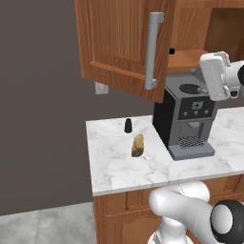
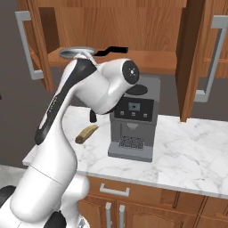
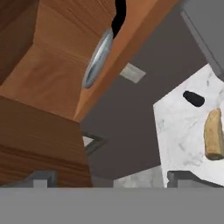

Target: Pick the pan from the cabinet and place it on the stove. Then turn on the stove burner for the pan.

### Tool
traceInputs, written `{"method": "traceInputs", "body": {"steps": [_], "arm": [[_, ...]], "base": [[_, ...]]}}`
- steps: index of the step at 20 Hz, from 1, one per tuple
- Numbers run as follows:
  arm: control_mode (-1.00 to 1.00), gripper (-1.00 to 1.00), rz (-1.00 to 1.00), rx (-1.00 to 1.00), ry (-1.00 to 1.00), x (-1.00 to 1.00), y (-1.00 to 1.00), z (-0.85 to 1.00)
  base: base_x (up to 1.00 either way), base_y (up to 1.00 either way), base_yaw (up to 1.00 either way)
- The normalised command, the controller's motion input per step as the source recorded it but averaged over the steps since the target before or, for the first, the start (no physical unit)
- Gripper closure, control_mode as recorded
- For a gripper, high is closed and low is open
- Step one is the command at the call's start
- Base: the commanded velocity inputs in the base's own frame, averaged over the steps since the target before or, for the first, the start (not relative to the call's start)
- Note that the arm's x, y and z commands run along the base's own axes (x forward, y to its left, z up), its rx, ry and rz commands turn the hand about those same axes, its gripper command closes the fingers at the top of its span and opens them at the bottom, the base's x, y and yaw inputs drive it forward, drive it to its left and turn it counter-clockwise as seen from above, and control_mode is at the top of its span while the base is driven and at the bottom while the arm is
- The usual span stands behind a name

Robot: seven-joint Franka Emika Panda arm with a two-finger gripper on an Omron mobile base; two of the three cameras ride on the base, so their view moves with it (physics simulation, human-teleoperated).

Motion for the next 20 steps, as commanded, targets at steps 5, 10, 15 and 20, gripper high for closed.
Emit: {"method": "traceInputs", "body": {"steps": [5, 10, 15, 20], "arm": [[-1.00, -1.00, 0.24, 0.23, 0.14, 0.33, 0.29, -0.36], [-1.00, -1.00, 0.15, 0.08, 0.14, 0.07, 0.06, -0.17], [-1.00, -1.00, 0.06, 0.06, 0.06, 0.12, 0.24, -0.01], [-1.00, -1.00, 0.02, 0.01, 0.05, 0.18, 0.39, 0.00]], "base": [[0.00, 0.00, 0.00], [0.00, 0.00, 0.00], [0.00, 0.00, 0.00], [0.00, 0.00, 0.00]]}}
